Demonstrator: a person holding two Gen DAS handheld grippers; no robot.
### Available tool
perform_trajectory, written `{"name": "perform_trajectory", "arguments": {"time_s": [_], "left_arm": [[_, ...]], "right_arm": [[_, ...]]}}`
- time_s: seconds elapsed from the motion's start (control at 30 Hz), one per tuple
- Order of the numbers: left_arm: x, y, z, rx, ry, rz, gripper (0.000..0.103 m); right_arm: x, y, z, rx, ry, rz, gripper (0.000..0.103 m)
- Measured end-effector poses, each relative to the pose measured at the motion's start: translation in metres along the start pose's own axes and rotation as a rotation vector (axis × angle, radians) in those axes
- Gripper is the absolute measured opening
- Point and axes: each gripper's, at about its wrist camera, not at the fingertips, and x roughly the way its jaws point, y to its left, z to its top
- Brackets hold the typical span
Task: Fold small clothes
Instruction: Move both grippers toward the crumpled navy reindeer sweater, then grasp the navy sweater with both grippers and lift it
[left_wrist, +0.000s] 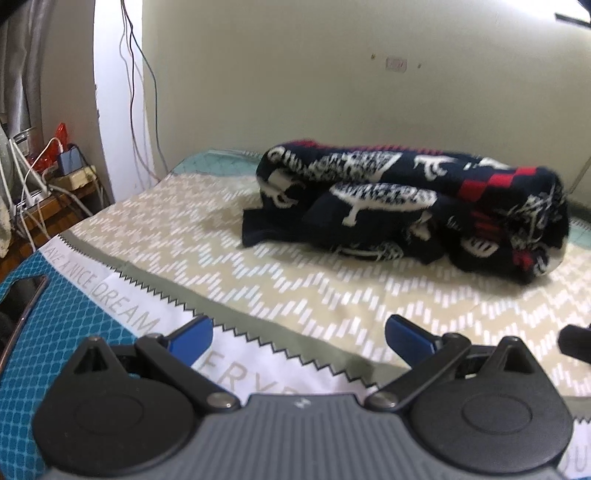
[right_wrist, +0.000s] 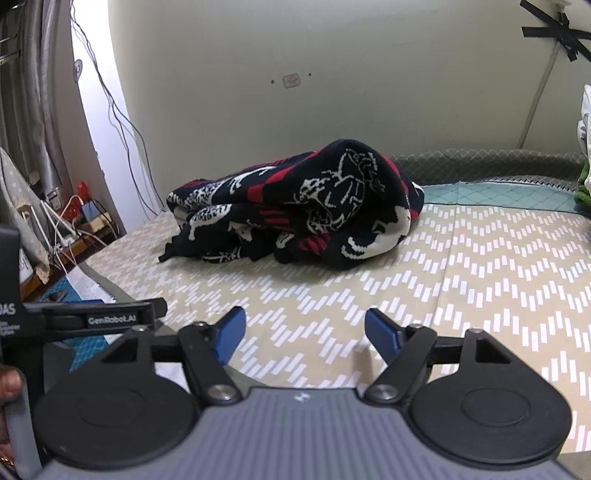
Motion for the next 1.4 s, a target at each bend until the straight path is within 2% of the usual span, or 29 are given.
{"name": "perform_trajectory", "arguments": {"time_s": [0.1, 0.2, 0.3, 0.33, 0.4, 0.47, 0.53, 0.6, 0.63, 0.67, 0.7, 0.73, 0.77, 0.87, 0.97, 1.03, 1.1, 1.13, 1.2, 1.23, 1.27, 1.3, 1.33, 1.4], "left_arm": [[-0.003, 0.006, 0.002, -0.023, -0.011, -0.051, 0.103], [0.002, 0.026, 0.012, -0.067, 0.014, -0.141, 0.103], [0.009, 0.044, 0.032, -0.081, -0.006, -0.123, 0.103], [0.013, 0.047, 0.04, -0.082, -0.018, -0.112, 0.103], [0.024, 0.045, 0.056, -0.061, -0.018, -0.13, 0.103], [0.037, 0.031, 0.068, -0.024, -0.009, -0.152, 0.103], [0.055, 0.008, 0.078, 0.026, 0.009, -0.175, 0.102], [0.075, -0.013, 0.083, 0.055, 0.029, -0.173, 0.093], [0.085, -0.023, 0.084, 0.07, 0.04, -0.188, 0.064], [0.092, -0.029, 0.085, 0.086, 0.066, -0.211, 0.032], [0.096, -0.032, 0.089, 0.09, 0.099, -0.207, 0.023], [0.091, -0.03, 0.092, 0.073, 0.098, -0.219, 0.016], [0.081, -0.02, 0.097, 0.039, 0.087, -0.27, 0.015], [0.025, 0.023, 0.106, -0.008, 0.01, -0.402, 0.015], [-0.052, 0.074, 0.099, 0.005, -0.085, -0.527, 0.015], [-0.106, 0.104, 0.084, 0.051, -0.107, -0.606, 0.015], [-0.147, 0.124, 0.063, 0.09, -0.107, -0.659, 0.016], [-0.16, 0.13, 0.055, 0.102, -0.106, -0.665, 0.019], [-0.18, 0.141, 0.037, 0.118, -0.099, -0.689, 0.034], [-0.187, 0.146, 0.032, 0.123, -0.131, -0.681, 0.054], [-0.19, 0.151, 0.031, 0.12, -0.163, -0.656, 0.071], [-0.19, 0.154, 0.031, 0.111, -0.198, -0.632, 0.075], [-0.179, 0.158, 0.038, 0.102, -0.205, -0.624, 0.076], [-0.156, 0.15, 0.057, 0.101, -0.192, -0.58, 0.077]], "right_arm": [[0.001, -0.007, 0.002, 0.046, 0.009, 0.012, 0.063], [-0.001, -0.021, 0.008, 0.115, 0.003, 0.019, 0.06], [-0.003, -0.034, 0.026, 0.106, -0.016, 0.011, 0.06], [-0.002, -0.038, 0.036, 0.091, -0.024, 0.005, 0.063], [0.004, -0.042, 0.055, 0.063, -0.042, -0.024, 0.074], [0.015, -0.042, 0.071, 0.004, -0.057, -0.034, 0.091], [0.034, -0.041, 0.083, -0.072, -0.064, -0.065, 0.09], [0.059, -0.043, 0.092, -0.11, -0.033, -0.108, 0.09], [0.071, -0.047, 0.095, -0.101, -0.017, -0.122, 0.08], [0.08, -0.051, 0.098, -0.083, -0.001, -0.111, 0.047], [0.086, -0.056, 0.102, -0.062, 0.017, -0.071, 0.022], [0.089, -0.058, 0.108, -0.023, 0.033, -0.04, 0.006], [0.084, -0.059, 0.114, 0.001, 0.02, -0.035, 0.006], [0.043, -0.049, 0.135, -0.039, -0.074, 0.011, 0.005], [-0.011, -0.038, 0.144, -0.08, -0.114, 0.118, 0.005], [-0.05, -0.029, 0.136, -0.142, -0.118, 0.192, 0.004], [-0.082, -0.023, 0.119, -0.193, -0.079, 0.286, 0.005], [-0.092, -0.021, 0.109, -0.223, -0.041, 0.341, 0.005], [-0.108, -0.018, 0.082, -0.291, 0.062, 0.44, 0.007], [-0.111, -0.019, 0.07, -0.308, 0.098, 0.453, 0.008], [-0.114, -0.021, 0.058, -0.324, 0.132, 0.455, 0.015], [-0.116, -0.026, 0.05, -0.32, 0.134, 0.44, 0.023], [-0.12, -0.034, 0.045, -0.285, 0.111, 0.416, 0.052], [-0.124, -0.051, 0.045, -0.189, 0.059, 0.367, 0.055]]}}
